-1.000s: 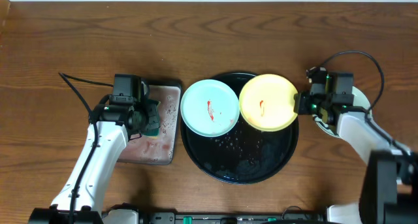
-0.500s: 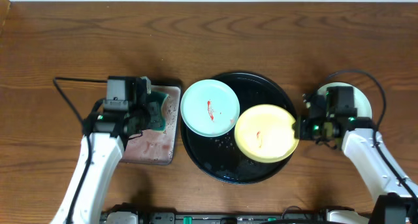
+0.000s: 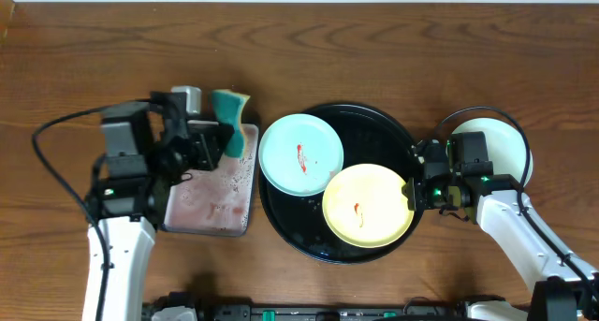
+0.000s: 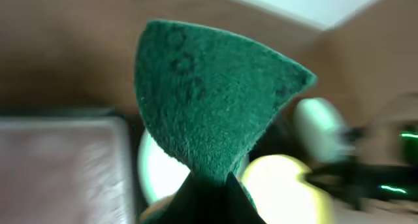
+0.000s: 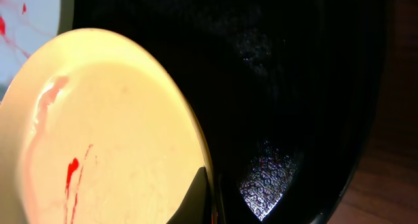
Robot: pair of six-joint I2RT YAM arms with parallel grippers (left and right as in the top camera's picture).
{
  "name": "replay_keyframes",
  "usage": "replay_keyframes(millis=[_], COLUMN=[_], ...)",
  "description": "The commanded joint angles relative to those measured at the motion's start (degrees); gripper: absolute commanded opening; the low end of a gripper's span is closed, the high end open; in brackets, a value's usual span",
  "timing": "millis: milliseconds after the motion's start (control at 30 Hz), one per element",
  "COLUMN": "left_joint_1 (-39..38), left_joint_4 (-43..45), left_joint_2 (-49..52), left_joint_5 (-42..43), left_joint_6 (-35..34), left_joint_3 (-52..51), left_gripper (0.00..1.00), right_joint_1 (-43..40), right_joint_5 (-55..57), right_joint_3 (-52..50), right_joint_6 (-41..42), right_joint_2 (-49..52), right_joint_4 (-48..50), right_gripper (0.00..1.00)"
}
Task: Clean dirty plates on tray and stack at the side
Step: 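Lift the sponge and dip it back into the soapy water, left gripper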
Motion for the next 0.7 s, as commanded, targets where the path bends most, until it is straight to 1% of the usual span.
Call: replay_keyframes(millis=[0,67,133,167,233,333,400,500,600,667], left_joint_1=[5.70,8.09,10.40,11.06,11.56,9.62,7.26,3.85,-0.48,-2.86], left_joint_4=[1.27,0.31,-1.03,-1.88,-4.96,-10.29,-11.74,-11.72,-11.63,-11.50], left_joint_2=[0.68,1.22,2.23,2.67,3.56,5.51,7.41,10.16,13.66,15.74], left_joint_5=[25.18,25.42,25.00,23.34,12.83,-8.50,-17.09,-23.58,-32.70,-36.26], left_joint_6=[0.81,1.09,3.39,4.39,4.96,6.16,6.12,4.85,2.97,2.54], left_joint_3=[0.31,0.31,0.26,0.26,0.26,0.24,0.13,0.09,0.09,0.09], left_gripper=[0.07,0.08,0.07,0.08,0.07,0.07,0.07,0.07,0.07,0.07], right_joint_1=[0.33,0.33,0.33,0.33,0.33,0.33,0.33,0.33,0.33,0.33], right_joint_5=[-1.20,-1.20,-1.20,-1.22,-1.22,-1.25,-1.20,-1.20,-1.20,-1.20], right_joint_3=[-0.15,-0.15,-0.15,-0.15,-0.15,-0.15,-0.15,-0.15,-0.15,-0.15], right_joint_6=[-0.87,-0.87,-0.87,-0.87,-0.85,-0.85,-0.87,-0.87,-0.87,-0.87], right_joint_2=[0.00,0.00,0.00,0.00,0.00,0.00,0.00,0.00,0.00,0.00], right_joint_4=[0.20,0.15,0.13,0.13,0.13,0.15,0.15,0.17,0.15,0.17], right_gripper=[0.01,0.01,0.01,0.01,0.01,0.01,0.01,0.01,0.01,0.01])
